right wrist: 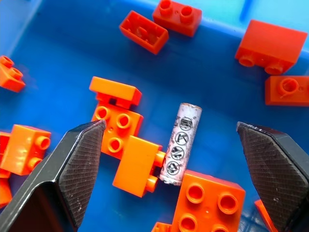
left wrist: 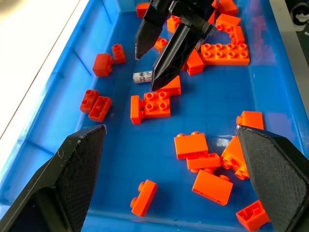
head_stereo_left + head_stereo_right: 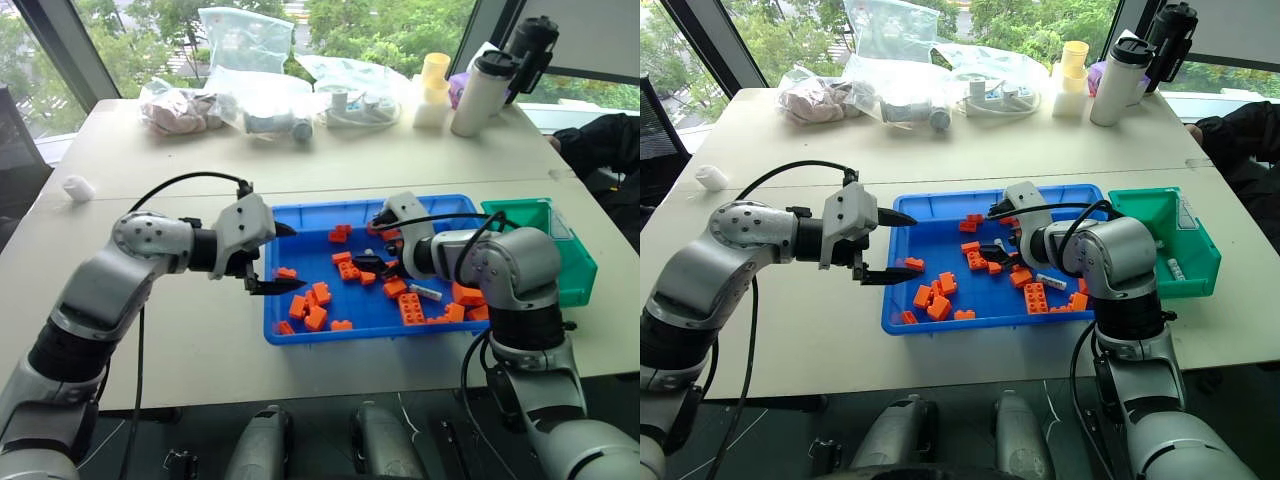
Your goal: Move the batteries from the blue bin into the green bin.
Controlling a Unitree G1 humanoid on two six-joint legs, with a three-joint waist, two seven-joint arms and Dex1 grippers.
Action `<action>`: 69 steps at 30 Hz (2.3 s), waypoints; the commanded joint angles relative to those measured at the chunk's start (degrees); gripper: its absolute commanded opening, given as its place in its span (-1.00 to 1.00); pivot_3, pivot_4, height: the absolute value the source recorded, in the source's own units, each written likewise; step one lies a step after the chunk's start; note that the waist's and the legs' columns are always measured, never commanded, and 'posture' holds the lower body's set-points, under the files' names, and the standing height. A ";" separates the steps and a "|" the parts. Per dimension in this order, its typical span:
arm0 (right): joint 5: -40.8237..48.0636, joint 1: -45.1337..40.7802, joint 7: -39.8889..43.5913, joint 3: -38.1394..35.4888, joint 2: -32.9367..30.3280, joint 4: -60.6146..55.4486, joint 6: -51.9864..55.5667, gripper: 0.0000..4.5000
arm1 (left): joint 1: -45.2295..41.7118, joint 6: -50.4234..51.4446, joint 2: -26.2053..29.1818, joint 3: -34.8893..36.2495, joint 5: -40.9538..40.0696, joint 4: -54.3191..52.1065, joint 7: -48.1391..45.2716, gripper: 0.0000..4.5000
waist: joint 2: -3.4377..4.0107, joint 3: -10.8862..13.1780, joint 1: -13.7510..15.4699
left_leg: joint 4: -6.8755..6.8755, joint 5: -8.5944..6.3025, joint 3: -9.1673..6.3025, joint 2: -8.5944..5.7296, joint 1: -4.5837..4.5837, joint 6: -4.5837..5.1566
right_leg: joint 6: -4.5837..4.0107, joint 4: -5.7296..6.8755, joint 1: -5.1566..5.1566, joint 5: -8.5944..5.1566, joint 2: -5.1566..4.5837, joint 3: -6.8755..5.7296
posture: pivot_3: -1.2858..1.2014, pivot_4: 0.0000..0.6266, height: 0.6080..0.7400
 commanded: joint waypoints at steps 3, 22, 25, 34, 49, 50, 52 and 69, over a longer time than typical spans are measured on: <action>-1.99 -0.12 -1.70 1.03 1.24 1.47 -2.38 0.98 | -0.83 -0.39 -0.91 0.56 0.21 -1.30 0.57 1.00 | 0.00 0.00 -0.01 | 0.00 0.00 0.01 0.00 0.00 0.00 | 0.00 0.00 0.00 0.00 0.00 0.00 | 0.03 -0.52 1.00; -3.33 0.11 -2.98 0.42 2.62 2.18 -4.38 -0.96 | -1.19 -0.73 -2.13 0.66 0.24 -0.32 1.27 1.00 | -0.03 -0.03 0.02 | 0.00 0.00 0.00 0.00 0.04 0.00 | 0.00 -0.01 0.05 0.00 0.00 -0.01 | 0.03 -0.52 1.00; -2.68 -0.13 -2.48 -0.52 2.64 0.78 -4.49 -0.96 | -1.33 -0.97 -2.40 0.42 0.50 -0.03 1.24 1.00 | -0.03 -0.03 0.02 | 0.00 0.00 0.00 0.00 0.04 0.00 | 0.00 -0.01 0.05 0.00 0.00 -0.01 | 0.03 -0.52 1.00; 2.15 -0.07 6.42 -1.35 -7.43 -6.84 -6.54 0.51 | -1.60 -1.23 -2.53 0.20 0.88 0.56 0.70 1.00 | -0.02 -0.02 0.12 | 0.00 0.00 0.00 -0.01 0.03 0.01 | 0.00 -0.02 0.04 0.00 -0.01 -0.01 | 0.03 -0.52 1.00; -1.26 5.01 24.22 12.06 -26.35 -6.37 -26.54 0.51 | -1.95 -1.18 -0.30 -1.33 1.75 -0.05 -2.20 1.00 | -0.04 -0.01 0.08 | 0.00 -0.02 0.02 0.07 0.04 0.03 | 0.00 -0.07 0.06 0.00 0.08 -0.01 | 0.03 -0.52 1.00; -1.55 4.92 24.47 12.38 -26.18 -6.02 -27.01 0.51 | -1.91 -1.13 -0.31 -1.29 1.75 -0.11 -2.22 1.00 | -0.04 -0.01 0.14 | 0.01 -0.02 0.03 0.06 0.04 0.03 | 0.00 -0.07 0.06 0.00 0.05 -0.01 | 0.03 -0.52 1.00; -3.11 4.39 25.26 14.42 -25.93 -4.50 -28.82 0.51 | -1.84 -1.10 -0.26 -1.13 1.77 -0.09 -2.22 1.00 | -0.04 -0.01 0.28 | 0.02 -0.02 0.03 0.05 0.03 0.03 | 0.00 -0.08 0.07 0.00 0.04 -0.01 | 0.03 -0.52 1.00; -10.89 2.20 31.27 19.89 -22.21 9.09 -36.85 0.28 | -1.20 -0.21 -0.58 -0.46 1.23 -1.26 -0.79 1.00 | -0.04 -0.01 0.21 | 0.02 -0.02 0.02 0.05 0.04 0.03 | 0.00 -0.07 0.07 0.00 0.04 -0.01 | 0.03 -0.52 1.00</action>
